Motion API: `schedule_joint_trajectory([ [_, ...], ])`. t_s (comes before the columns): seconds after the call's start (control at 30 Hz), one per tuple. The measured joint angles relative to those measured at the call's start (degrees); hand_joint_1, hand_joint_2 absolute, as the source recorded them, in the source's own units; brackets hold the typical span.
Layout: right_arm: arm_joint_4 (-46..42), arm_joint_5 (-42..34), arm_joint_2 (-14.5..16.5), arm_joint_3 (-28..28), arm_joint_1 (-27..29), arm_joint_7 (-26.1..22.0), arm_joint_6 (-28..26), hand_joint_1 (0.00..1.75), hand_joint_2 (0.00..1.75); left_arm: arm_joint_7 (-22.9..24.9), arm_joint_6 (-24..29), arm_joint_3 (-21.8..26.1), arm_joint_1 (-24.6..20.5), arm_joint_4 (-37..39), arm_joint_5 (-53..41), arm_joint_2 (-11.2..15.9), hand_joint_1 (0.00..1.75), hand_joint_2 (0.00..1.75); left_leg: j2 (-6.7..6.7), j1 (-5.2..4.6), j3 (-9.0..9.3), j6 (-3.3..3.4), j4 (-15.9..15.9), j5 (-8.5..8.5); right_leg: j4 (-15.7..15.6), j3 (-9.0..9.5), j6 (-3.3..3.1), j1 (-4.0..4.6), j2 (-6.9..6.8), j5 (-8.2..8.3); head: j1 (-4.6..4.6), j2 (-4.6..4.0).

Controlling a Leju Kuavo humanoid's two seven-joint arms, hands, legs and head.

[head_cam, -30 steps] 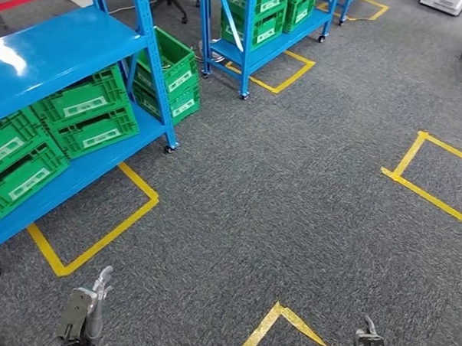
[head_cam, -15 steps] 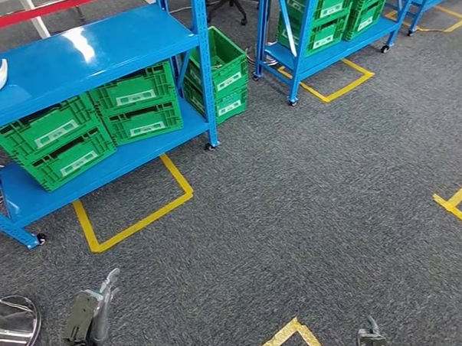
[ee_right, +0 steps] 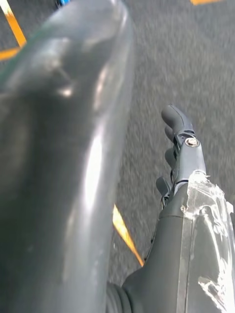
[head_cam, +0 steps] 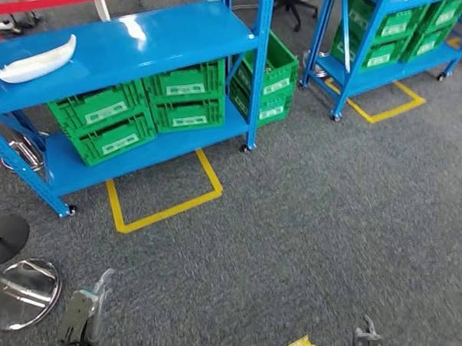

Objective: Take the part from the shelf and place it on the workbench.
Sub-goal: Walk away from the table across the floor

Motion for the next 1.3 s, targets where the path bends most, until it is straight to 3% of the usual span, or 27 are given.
schedule_joint_trajectory([
  [0.03,0.0,-0.1,0.0,0.0,0.1,0.0,-0.1,0.0,0.0,0.0,0.0,0.0,-0.1,0.0,0.0,0.0,0.0,0.0,-0.35,0.1,0.12,0.23,0.0,-0.07,3.6,-1.94,0.23,-0.15,1.65,-1.6,0.19,0.0],
  [0.1,0.1,-0.3,0.0,0.0,0.3,0.0,-0.2,0.0,0.0,0.0,0.0,-0.1,-0.2,0.0,0.0,-0.1,0.0,0.0,-1.14,0.17,0.34,0.48,0.0,-0.32,11.1,-6.59,0.57,-0.34,3.0,-4.03,0.37,0.0],
  [0.13,0.1,-0.4,-0.1,0.0,0.4,0.0,-0.2,0.0,0.0,0.0,0.0,-0.1,-0.1,0.0,0.0,-0.2,0.0,0.0,-1.55,0.2,0.54,0.49,0.0,-0.52,12.7,-8.09,0.7,-0.4,3.14,-3.76,0.37,0.0],
  [0.17,0.1,-0.4,-0.1,0.0,0.4,0.0,-0.3,0.0,0.0,0.0,0.1,-0.1,-0.1,0.1,0.0,-0.2,0.0,0.0,-1.89,0.27,0.85,0.38,0.0,-0.77,12.0,-8.41,0.82,-0.48,3.16,-2.24,0.37,0.0],
  [0.23,0.1,-0.6,-0.1,0.0,0.4,-0.1,-0.5,0.0,0.0,0.0,0.1,-0.1,0.0,0.1,0.0,-0.2,0.0,0.0,-2.46,0.45,1.71,-0.1,0.1,-1.46,5.3,-6.17,1.09,-0.8,3.16,2.76,0.4,0.0],
  [0.3,0.1,-0.7,-0.2,0.0,0.3,-0.2,-0.6,0.0,0.0,-0.1,0.1,-0.1,0.0,0.1,0.0,-0.2,0.0,0.0,-2.84,0.35,2.31,-0.76,0.4,-2.36,-0.9,-3.42,0.87,-1.08,3.35,5.54,0.47,0.0],
  [0.47,0.2,-0.8,-0.2,0.0,0.2,-0.5,-0.8,0.0,0.0,-0.1,0.2,-0.1,0.0,0.1,0.0,-0.2,0.0,0.0,-2.91,0.52,2.26,-2.1,1.5,-3.71,-2.4,-2.2,-1.48,-0.96,3.68,4.99,0.21,0.0],
  [0.53,0.2,-0.8,-0.2,0.0,0.2,-0.6,-0.9,0.0,0.0,-0.1,0.2,-0.1,-0.1,0.1,-0.1,-0.2,0.0,0.0,-2.79,0.65,-0.62,-2.7,7.1,-5.99,-2.6,-1.59,-2.15,-1.05,3.65,4.44,0.01,0.0],
  [0.6,0.2,-0.8,-0.2,0.0,0.3,-0.6,-1.0,0.0,0.0,-0.1,0.2,-0.2,0.0,0.1,-0.2,-0.2,0.0,0.0,-2.76,0.72,-5.72,-2.99,15.1,-8.31,-2.6,-0.81,-2.39,-1.03,3.64,3.64,-0.09,0.0],
  [0.63,0.2,-0.8,-0.2,-0.1,0.3,-0.7,-1.1,0.0,0.0,-0.1,0.2,-0.2,0.1,0.1,-0.2,-0.2,0.0,0.0,-2.76,0.73,-7.64,-2.97,17.5,-8.17,-2.6,-0.27,-2.38,-1.02,3.66,3.17,-0.13,0.0],
  [0.67,0.2,-0.8,-0.2,-0.1,0.4,-0.7,-1.1,0.0,0.0,-0.1,0.2,-0.2,0.2,0.1,-0.2,-0.2,0.0,0.0,-2.76,0.72,-8.58,-2.86,17.7,-6.8,-2.6,0.41,-2.34,-1.01,3.7,2.65,-0.14,0.0],
  [0.7,0.2,-0.8,-0.2,-0.1,0.4,-0.7,-1.2,0.0,0.0,-0.1,0.2,-0.2,0.3,0.1,-0.2,-0.2,0.0,0.0,-2.76,0.68,-8.4,-2.64,15.7,-4.3,-2.6,1.24,-2.25,-1.01,3.74,2.07,-0.14,0.0],
  [0.77,0.2,-0.8,-0.2,0.0,0.3,-0.7,-1.2,0.0,0.0,-0.2,0.2,-0.2,0.3,0.1,-0.2,-0.2,0.0,0.0,-2.67,0.5,-6.25,-2.03,8.7,1.06,-2.7,2.74,-1.9,-0.95,3.79,0.75,-0.11,0.0],
  [0.8,0.2,-0.8,-0.2,0.0,0.3,-0.7,-1.2,0.0,0.0,-0.2,0.2,-0.2,0.3,0.1,-0.2,-0.2,0.0,0.0,-2.57,0.35,-4.93,-1.71,5.4,2.1,-2.8,3.23,-1.6,-0.88,3.82,0.12,-0.17,0.0],
  [0.87,0.2,-0.8,-0.2,0.0,0.2,-0.8,-1.2,0.0,0.0,-0.2,0.2,-0.2,0.2,0.1,-0.2,-0.2,0.0,0.0,-2.37,0.1,-3.36,-1.32,2.2,1.31,-3.5,4.1,-0.9,-0.74,3.77,-0.46,-0.17,-0.01],
  [0.97,0.2,-0.8,-0.2,0.0,0.1,-0.8,-1.3,0.0,0.0,-0.2,0.2,-0.1,0.4,0.1,-0.2,-0.2,0.0,0.0,-2.58,0.36,-1.55,-0.56,0.8,-0.02,-2.6,4.95,0.06,-0.73,3.61,-0.05,-0.06,0.0],
  [1.03,0.2,-0.8,-0.2,0.0,0.0,-0.8,-1.3,0.0,0.0,-0.2,0.2,-0.1,0.4,0.1,-0.2,-0.2,0.0,0.0,-2.74,0.55,0.05,-0.01,0.4,-0.94,2.6,1.99,0.4,-0.74,3.58,-0.81,0.14,0.0],
  [1.13,0.3,-0.8,-0.2,0.1,0.2,-0.8,-1.4,0.0,0.0,-0.2,0.2,-0.1,0.5,0.1,-0.2,-0.2,0.0,0.0,-2.86,0.55,2.3,0.3,0.3,-2.9,11.9,-5.71,0.72,-0.74,3.63,-5.0,0.34,0.0],
  [1.17,0.3,-0.8,-0.2,0.0,0.3,-0.8,-1.4,0.0,0.0,-0.2,0.2,-0.1,0.6,0.1,-0.2,-0.3,0.0,0.0,-2.93,0.57,3.32,0.28,0.3,-3.71,12.5,-7.47,0.77,-0.75,3.63,-6.18,0.37,0.0],
  [1.2,0.3,-0.8,-0.2,0.0,0.3,-0.8,-1.4,0.0,0.0,-0.2,0.2,-0.1,0.7,0.1,-0.2,-0.3,0.0,0.0,-2.99,0.6,4.48,0.22,0.3,-4.58,11.6,-8.48,0.79,-0.77,3.63,-6.35,0.37,0.0],
  [1.23,0.4,-0.8,-0.2,0.0,0.4,-0.8,-1.4,0.0,0.0,-0.2,0.2,-0.1,0.7,0.1,-0.2,-0.3,0.0,0.0,-3.03,0.65,5.79,0.08,0.3,-5.56,9.3,-8.93,0.84,-0.82,3.61,-4.91,0.39,0.0],
  [1.3,0.5,-0.8,-0.2,0.0,0.6,-0.8,-1.4,0.0,0.0,-0.2,0.2,-0.1,0.8,0.2,-0.2,-0.3,0.0,0.0,-3.09,0.61,8.01,-0.41,0.4,-7.65,3.4,-9.15,0.7,-0.92,3.38,2.65,0.46,-0.01],
])
